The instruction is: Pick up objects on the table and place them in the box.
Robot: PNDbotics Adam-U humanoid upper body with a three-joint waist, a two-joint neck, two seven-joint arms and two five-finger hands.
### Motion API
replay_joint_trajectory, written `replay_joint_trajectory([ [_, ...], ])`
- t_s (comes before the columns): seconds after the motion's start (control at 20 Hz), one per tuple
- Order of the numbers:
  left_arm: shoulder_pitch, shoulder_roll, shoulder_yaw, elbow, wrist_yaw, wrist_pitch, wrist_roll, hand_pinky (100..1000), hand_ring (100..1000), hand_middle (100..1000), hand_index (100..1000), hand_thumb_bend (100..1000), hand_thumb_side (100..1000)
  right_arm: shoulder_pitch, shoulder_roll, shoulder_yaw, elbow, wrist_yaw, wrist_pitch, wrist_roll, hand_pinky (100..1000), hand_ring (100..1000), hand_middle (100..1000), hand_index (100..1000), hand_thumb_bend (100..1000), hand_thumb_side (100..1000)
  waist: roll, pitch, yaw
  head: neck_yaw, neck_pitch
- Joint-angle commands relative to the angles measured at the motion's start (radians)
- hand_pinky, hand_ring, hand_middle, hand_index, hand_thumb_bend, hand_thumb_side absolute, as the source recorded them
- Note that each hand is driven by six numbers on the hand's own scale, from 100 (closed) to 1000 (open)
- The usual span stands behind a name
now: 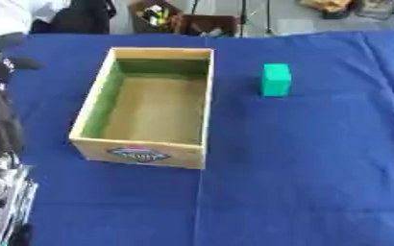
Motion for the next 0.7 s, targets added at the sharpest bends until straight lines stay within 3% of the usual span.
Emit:
replay_joint_trajectory([
  [0.05,-0.009,0.007,0.006,-0.017,0.002,0.000,0.002,509,696,860,774,100,957,-0.016,-0.016,-0.003,-0.020,0.005,-0.002,0.002,869,769,682,823,100,746,-0.001,-0.019,0.001,0.002,-0.009],
  [0.4,-0.011,0.009,0.004,-0.017,0.003,0.000,0.002,510,697,860,775,100,955,-0.067,-0.044,0.012,-0.020,0.016,0.007,0.013,869,782,697,826,100,770,0.000,-0.021,0.002,-0.003,-0.006],
  [0.5,-0.011,0.010,0.003,-0.017,0.004,0.000,0.000,510,697,860,775,100,955,-0.115,-0.065,0.027,-0.020,0.034,0.039,0.028,870,792,709,832,100,794,0.000,-0.024,0.003,-0.006,-0.003],
  [0.7,-0.010,0.010,-0.001,-0.017,0.007,0.001,-0.004,509,697,860,775,100,954,-0.204,-0.093,0.058,-0.020,0.095,0.157,0.090,865,799,719,838,100,811,0.000,-0.026,0.007,-0.013,-0.002],
])
